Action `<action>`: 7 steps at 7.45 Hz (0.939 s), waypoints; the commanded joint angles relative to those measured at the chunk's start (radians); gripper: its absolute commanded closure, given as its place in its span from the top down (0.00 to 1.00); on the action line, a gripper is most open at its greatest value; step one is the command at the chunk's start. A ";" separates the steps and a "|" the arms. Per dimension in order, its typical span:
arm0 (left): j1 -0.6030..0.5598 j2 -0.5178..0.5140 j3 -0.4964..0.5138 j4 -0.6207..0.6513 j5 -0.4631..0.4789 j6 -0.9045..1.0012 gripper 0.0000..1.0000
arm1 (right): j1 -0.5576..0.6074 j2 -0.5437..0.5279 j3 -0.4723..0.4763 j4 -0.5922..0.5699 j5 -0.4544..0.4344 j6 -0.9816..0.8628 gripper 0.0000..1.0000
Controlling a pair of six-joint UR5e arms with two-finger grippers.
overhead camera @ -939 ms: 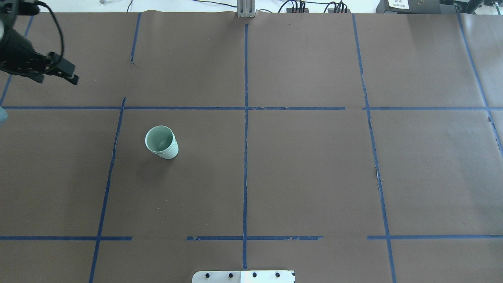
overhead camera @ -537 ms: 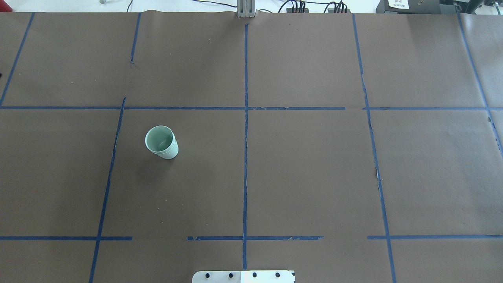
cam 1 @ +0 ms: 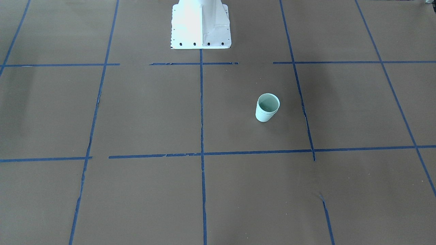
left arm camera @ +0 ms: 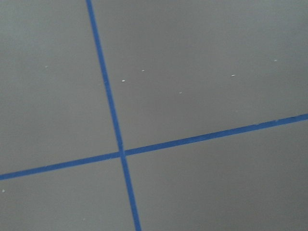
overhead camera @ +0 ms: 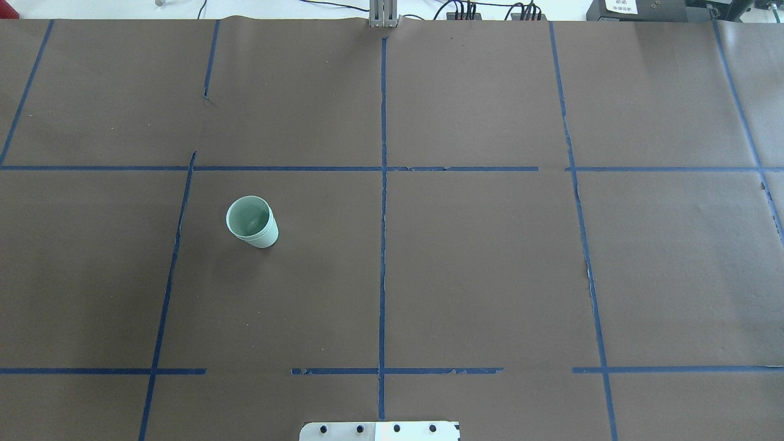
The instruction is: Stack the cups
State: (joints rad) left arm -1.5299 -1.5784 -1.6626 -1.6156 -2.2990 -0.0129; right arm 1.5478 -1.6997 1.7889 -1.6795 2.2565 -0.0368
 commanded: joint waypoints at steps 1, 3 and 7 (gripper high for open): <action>-0.019 0.032 0.033 0.008 -0.074 0.031 1.00 | 0.000 0.000 0.000 0.000 0.000 0.000 1.00; -0.019 0.035 0.038 0.009 -0.068 0.028 1.00 | 0.000 0.000 0.000 0.001 0.000 0.002 1.00; -0.019 0.052 0.035 0.005 -0.062 0.034 1.00 | 0.000 0.000 0.000 0.001 0.000 0.000 1.00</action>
State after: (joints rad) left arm -1.5493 -1.5276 -1.6270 -1.6094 -2.3618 0.0180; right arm 1.5478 -1.6997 1.7887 -1.6786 2.2565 -0.0367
